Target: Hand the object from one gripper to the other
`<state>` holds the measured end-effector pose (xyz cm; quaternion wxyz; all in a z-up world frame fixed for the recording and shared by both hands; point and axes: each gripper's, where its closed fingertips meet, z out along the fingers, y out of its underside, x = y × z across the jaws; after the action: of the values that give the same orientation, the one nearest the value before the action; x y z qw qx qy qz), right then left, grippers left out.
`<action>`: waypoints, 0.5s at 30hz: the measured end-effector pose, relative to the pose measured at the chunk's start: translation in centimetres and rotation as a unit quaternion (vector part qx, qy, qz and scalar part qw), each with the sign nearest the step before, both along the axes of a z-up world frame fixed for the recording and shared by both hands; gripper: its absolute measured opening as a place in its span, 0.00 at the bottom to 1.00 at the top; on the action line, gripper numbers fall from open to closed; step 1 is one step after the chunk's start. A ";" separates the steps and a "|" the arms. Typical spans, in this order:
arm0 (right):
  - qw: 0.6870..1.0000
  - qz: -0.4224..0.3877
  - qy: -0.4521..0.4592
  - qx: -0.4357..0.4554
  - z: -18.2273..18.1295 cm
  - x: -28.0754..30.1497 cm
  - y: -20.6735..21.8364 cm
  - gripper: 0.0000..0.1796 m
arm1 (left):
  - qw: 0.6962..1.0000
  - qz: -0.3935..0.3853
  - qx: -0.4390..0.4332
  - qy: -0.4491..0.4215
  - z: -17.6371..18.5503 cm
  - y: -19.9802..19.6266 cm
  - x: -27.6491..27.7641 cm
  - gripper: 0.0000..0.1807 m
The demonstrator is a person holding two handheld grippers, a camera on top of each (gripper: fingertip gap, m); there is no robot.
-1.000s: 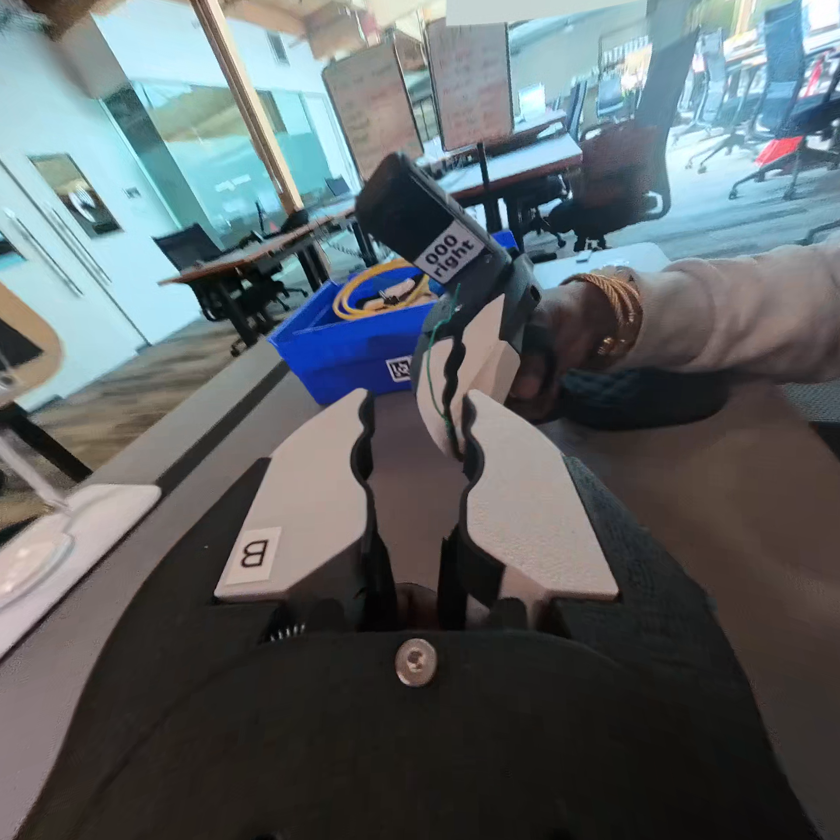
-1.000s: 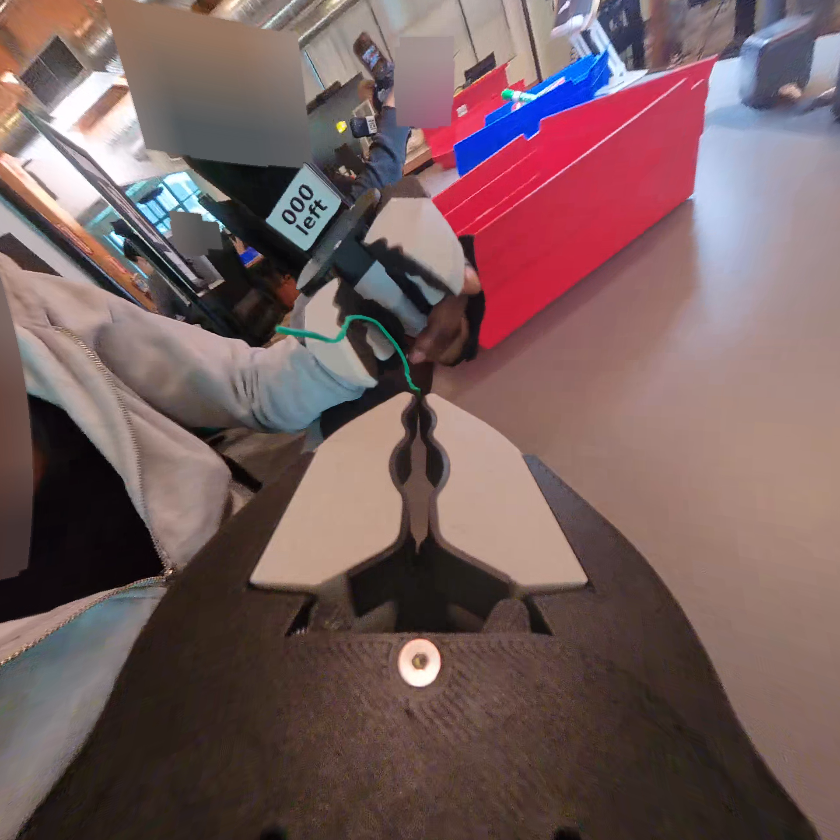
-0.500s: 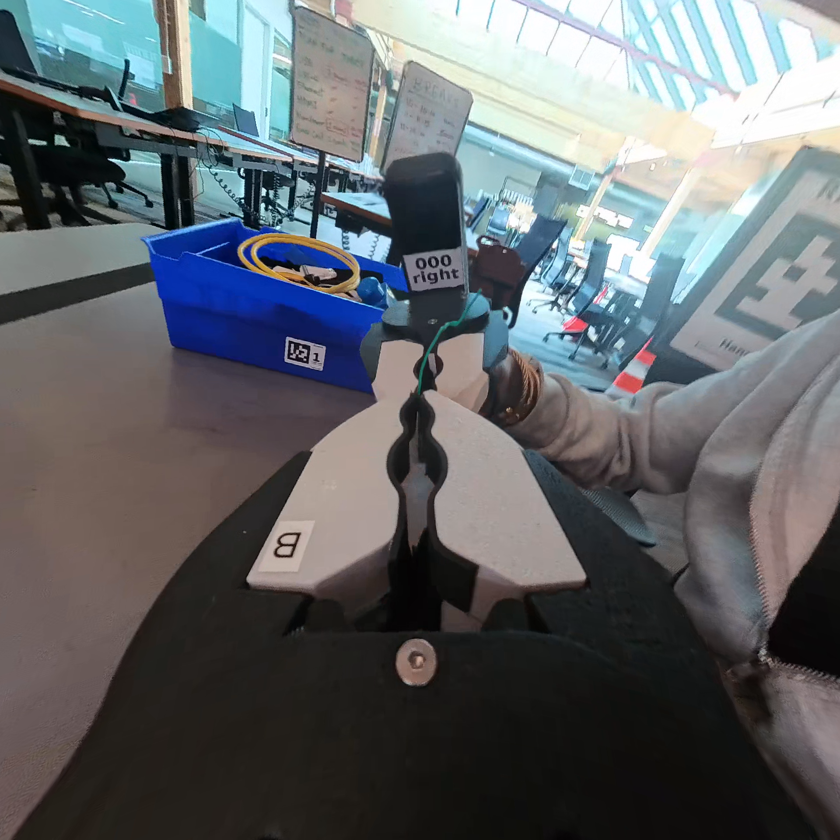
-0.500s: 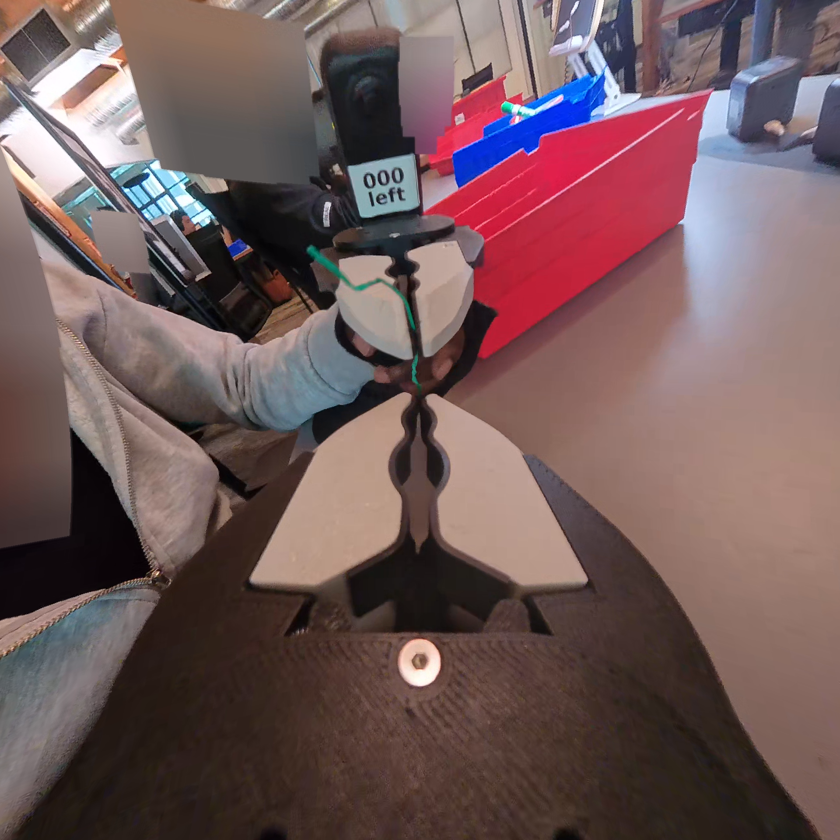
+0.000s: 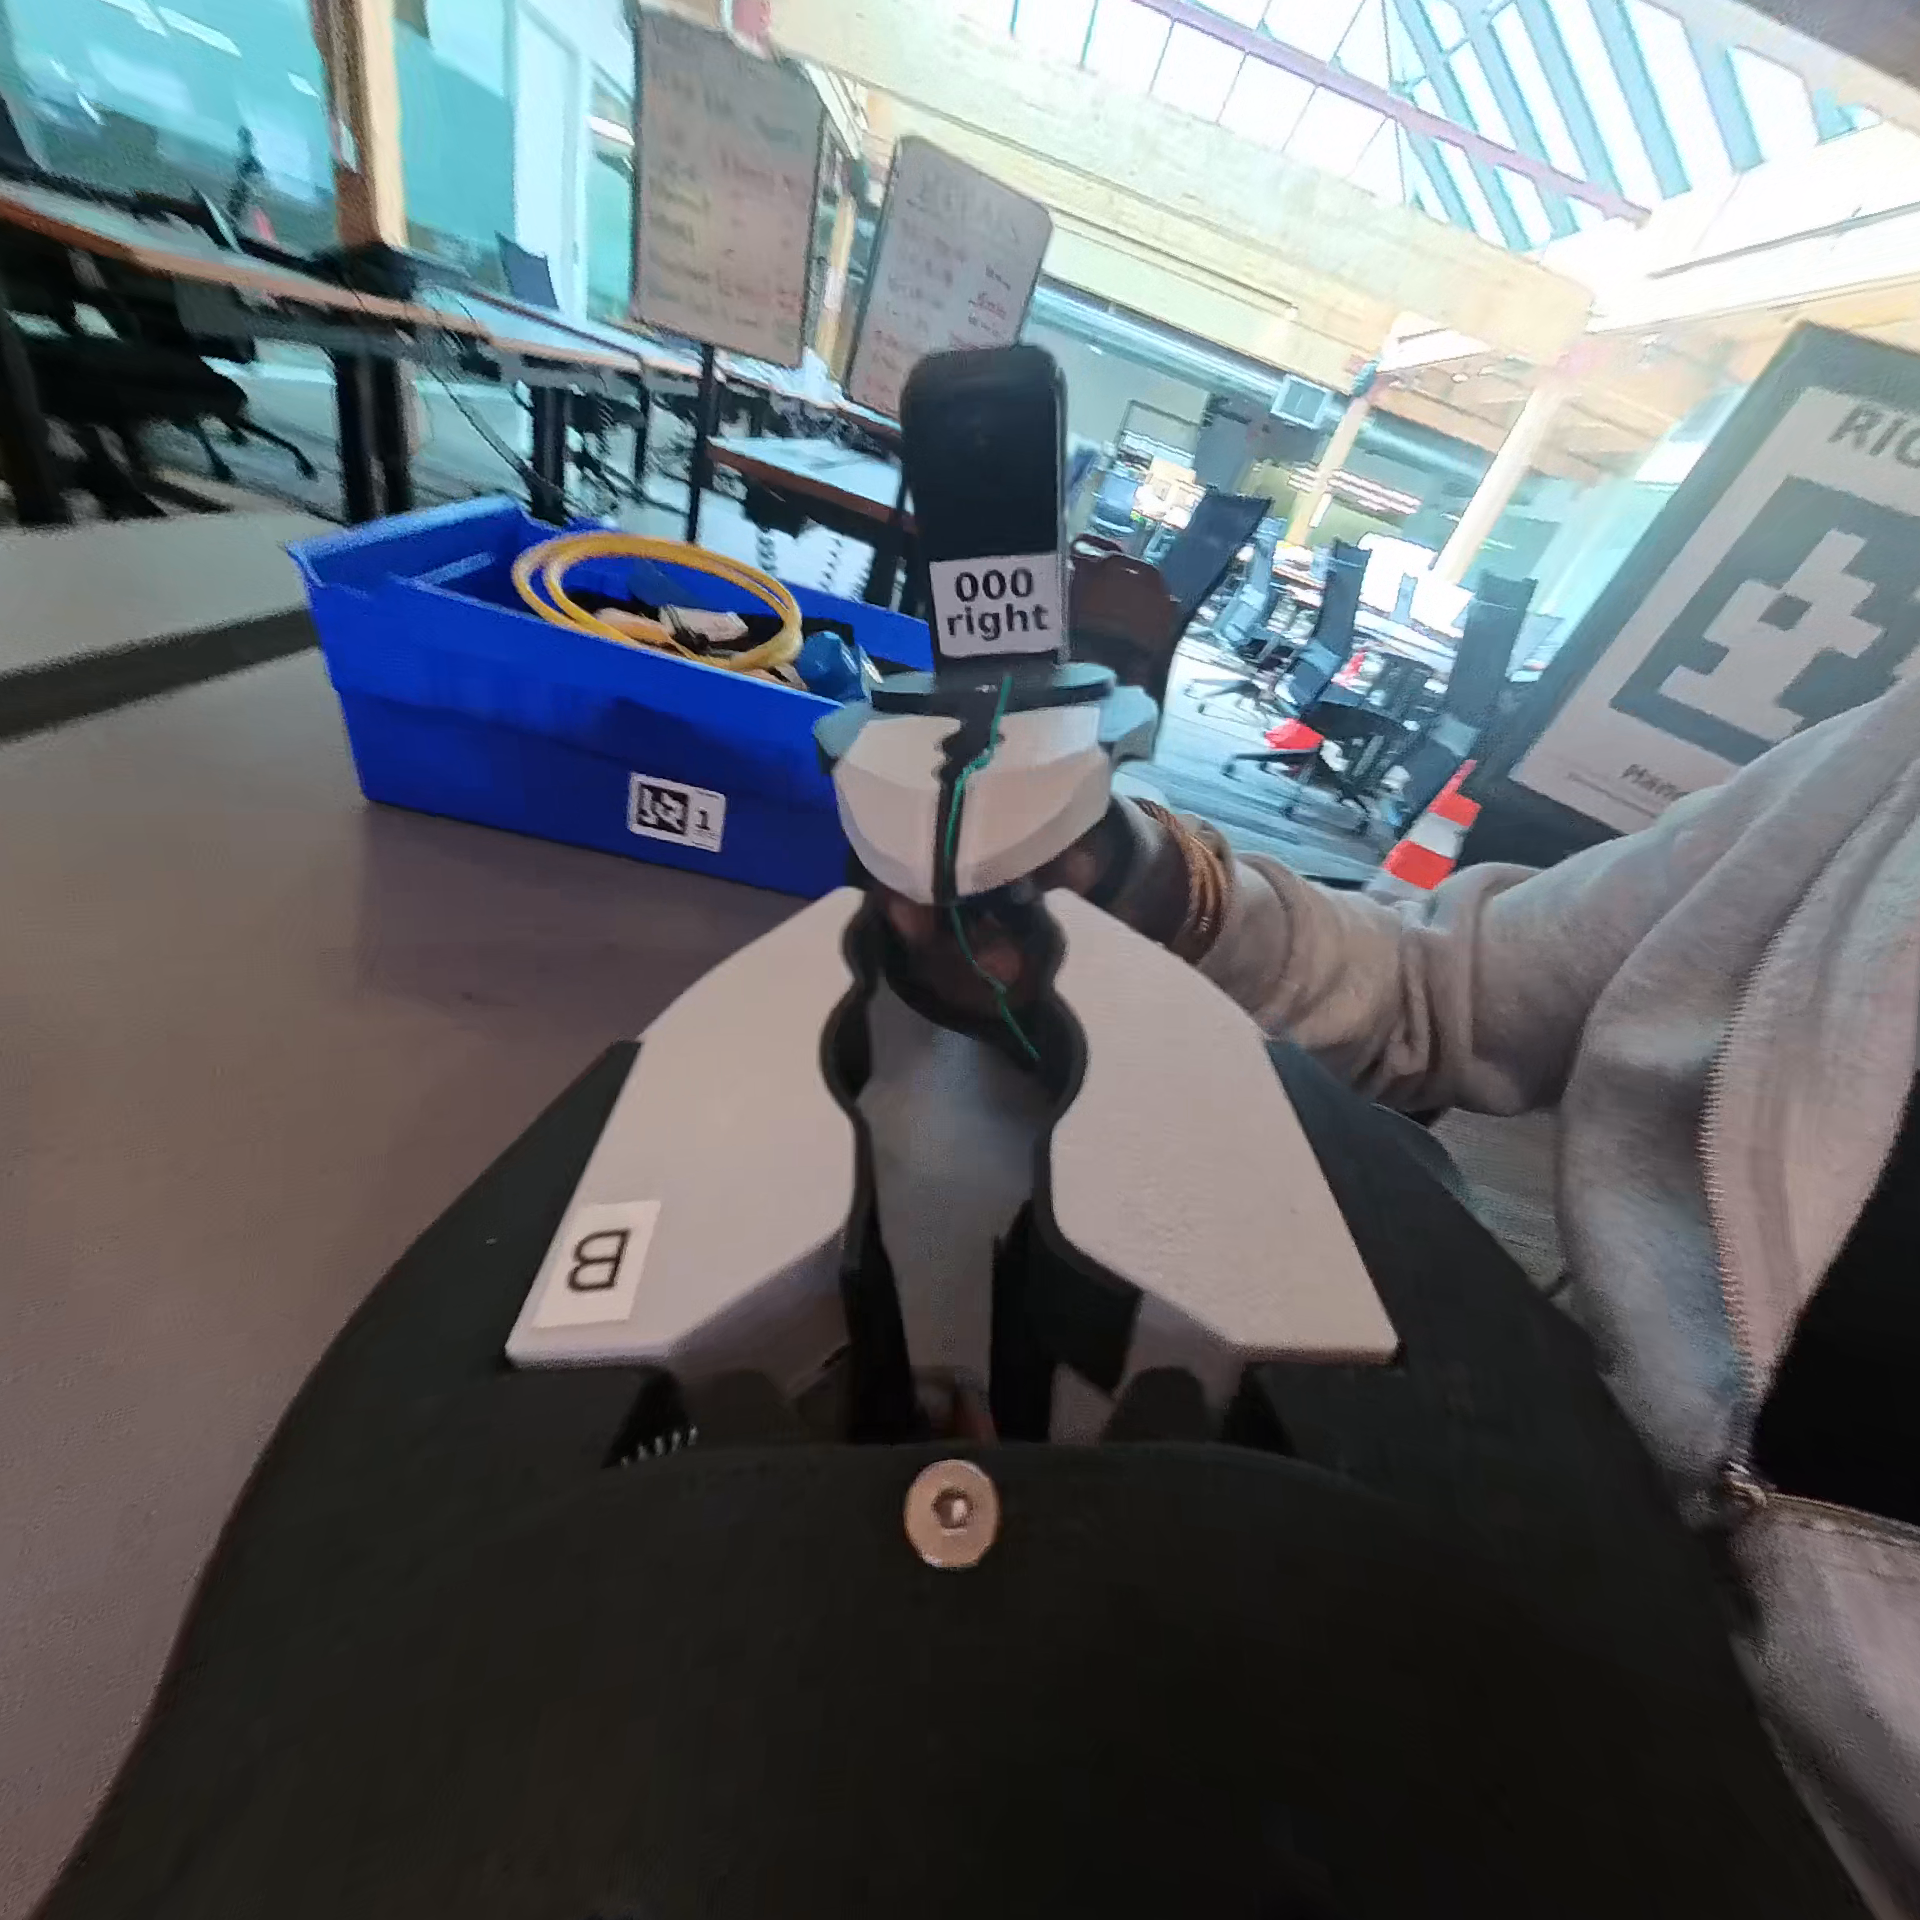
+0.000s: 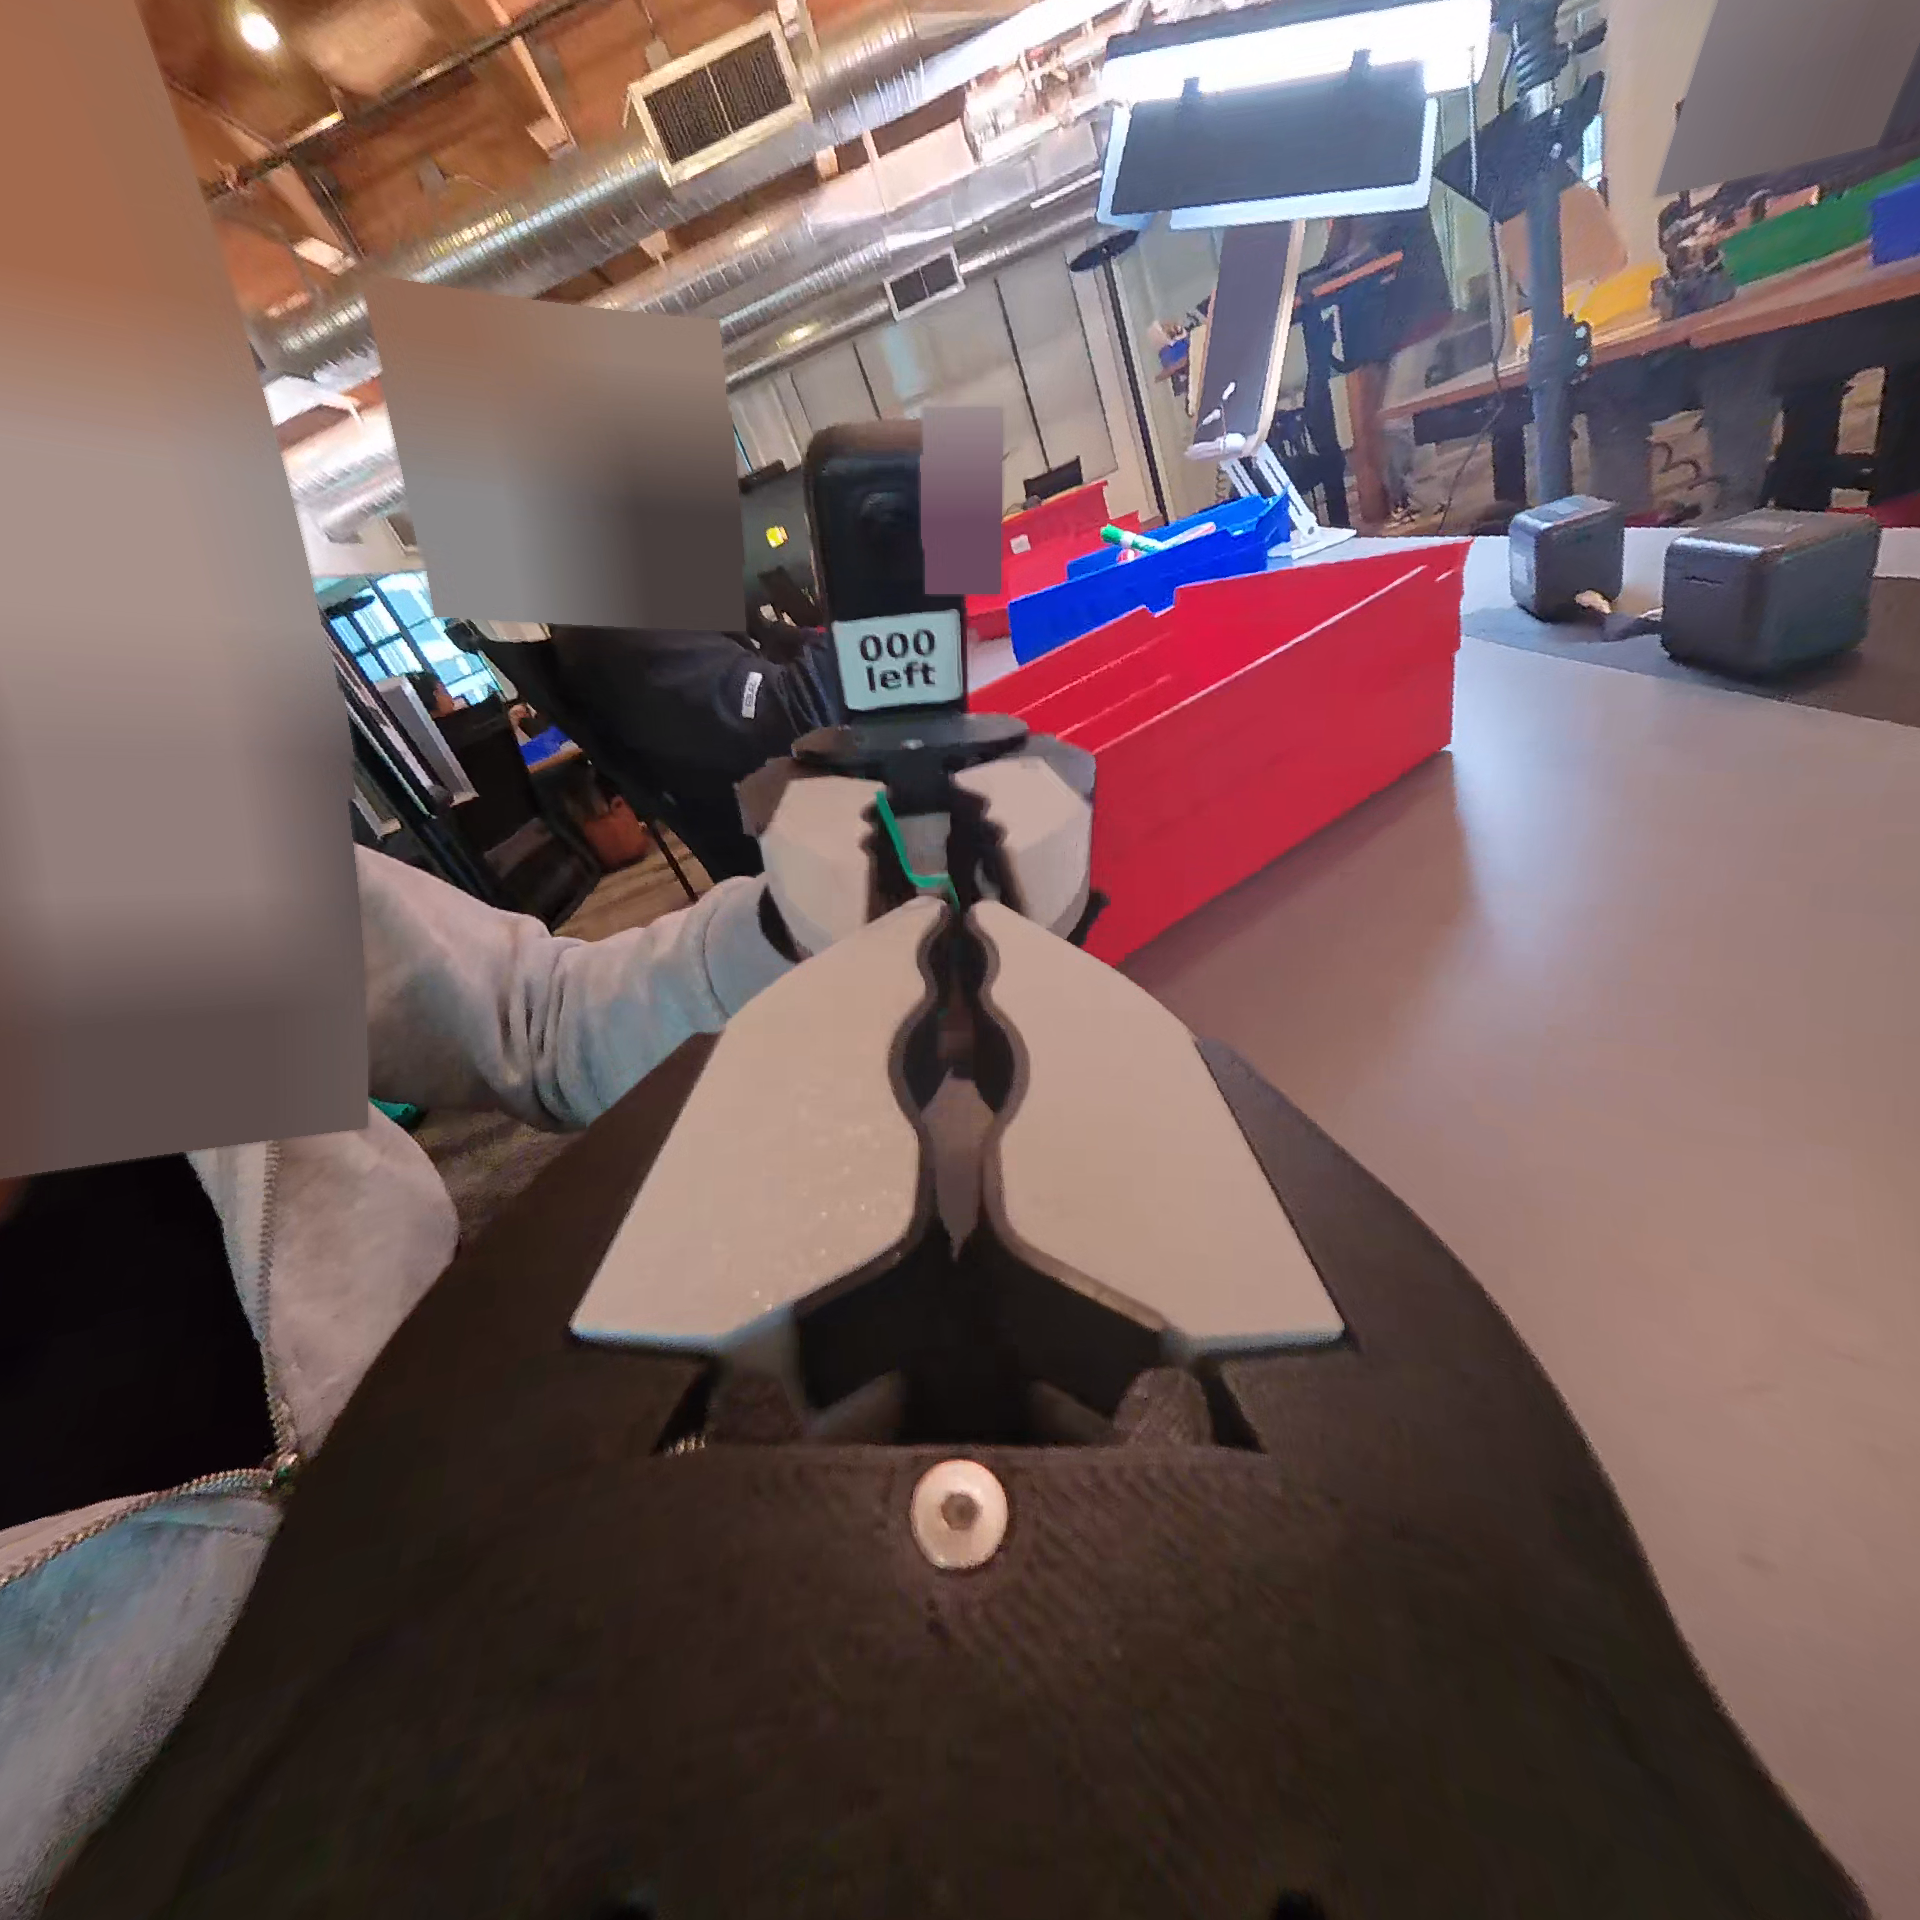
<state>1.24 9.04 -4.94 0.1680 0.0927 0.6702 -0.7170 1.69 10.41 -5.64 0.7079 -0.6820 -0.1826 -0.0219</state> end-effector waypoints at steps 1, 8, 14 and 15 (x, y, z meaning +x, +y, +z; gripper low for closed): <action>1.000 0.002 0.001 0.005 -0.1 0.1 0.0 0.00 | 1.000 0.012 0.004 0.016 0.4 -0.3 -0.2 0.18; 0.998 0.034 0.005 0.053 -1.7 1.3 -0.9 0.00 | 0.999 -0.005 0.013 0.030 0.8 -0.1 0.5 0.12; 0.997 0.049 0.009 0.060 -1.8 1.9 -1.1 0.00 | 1.000 -0.028 0.004 0.012 0.4 0.2 1.0 0.03; 0.997 0.052 0.010 0.060 -1.8 2.0 -1.1 0.00 | 0.999 -0.036 0.007 0.006 0.4 0.2 1.2 0.03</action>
<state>3.28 7.94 -6.72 0.1925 0.0606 0.7173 -0.6669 2.86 10.57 -5.23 0.7125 -0.6832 -0.1535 -0.0451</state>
